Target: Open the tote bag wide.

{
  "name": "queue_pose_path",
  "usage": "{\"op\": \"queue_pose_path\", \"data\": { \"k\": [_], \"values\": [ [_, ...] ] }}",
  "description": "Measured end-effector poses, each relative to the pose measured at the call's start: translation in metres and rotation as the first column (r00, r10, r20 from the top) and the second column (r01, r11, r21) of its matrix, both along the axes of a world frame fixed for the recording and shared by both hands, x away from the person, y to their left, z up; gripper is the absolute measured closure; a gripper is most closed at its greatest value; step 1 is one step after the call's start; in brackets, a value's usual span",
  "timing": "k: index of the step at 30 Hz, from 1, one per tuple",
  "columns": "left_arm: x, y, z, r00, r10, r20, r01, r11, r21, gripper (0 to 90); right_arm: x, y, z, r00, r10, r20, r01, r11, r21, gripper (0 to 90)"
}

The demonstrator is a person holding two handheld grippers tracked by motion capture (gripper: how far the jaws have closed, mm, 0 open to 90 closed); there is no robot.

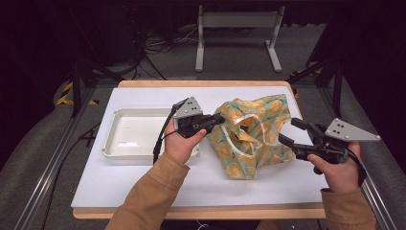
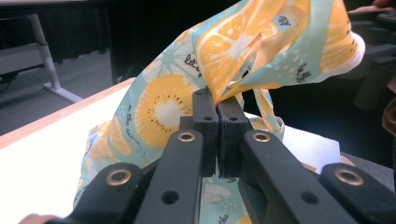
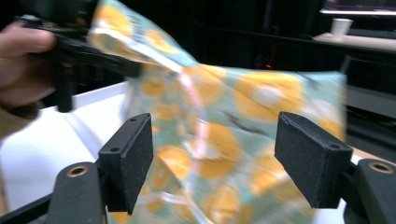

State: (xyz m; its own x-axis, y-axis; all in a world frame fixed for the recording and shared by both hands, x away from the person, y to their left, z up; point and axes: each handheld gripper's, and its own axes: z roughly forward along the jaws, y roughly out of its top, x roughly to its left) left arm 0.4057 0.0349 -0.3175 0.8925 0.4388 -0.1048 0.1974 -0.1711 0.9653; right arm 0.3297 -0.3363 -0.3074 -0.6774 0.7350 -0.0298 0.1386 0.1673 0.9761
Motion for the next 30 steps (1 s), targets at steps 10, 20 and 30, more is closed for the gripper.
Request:
{"op": "queue_pose_path", "data": {
  "k": [10, 20, 30],
  "values": [
    [0.0, 0.002, 0.0, 1.0, 0.004, -0.003, -0.004, 1.0, -0.001, 88.4, 0.031, -0.03, -0.013, 0.9959, -0.078, -0.045, 0.078, 0.997, 0.006, 28.1],
    [0.001, 0.002, -0.002, 1.0, 0.002, -0.004, -0.002, 1.0, -0.005, 88.0, 0.054, -0.028, -0.02, 0.9989, -0.01, -0.046, 0.012, 0.999, 0.038, 27.4],
    [0.002, 0.004, -0.002, 1.0, 0.006, -0.007, -0.006, 1.0, -0.005, 88.0, 0.075, -0.023, -0.019, 0.9961, 0.065, -0.06, -0.065, 0.998, 0.001, 46.7]
  ]
}}
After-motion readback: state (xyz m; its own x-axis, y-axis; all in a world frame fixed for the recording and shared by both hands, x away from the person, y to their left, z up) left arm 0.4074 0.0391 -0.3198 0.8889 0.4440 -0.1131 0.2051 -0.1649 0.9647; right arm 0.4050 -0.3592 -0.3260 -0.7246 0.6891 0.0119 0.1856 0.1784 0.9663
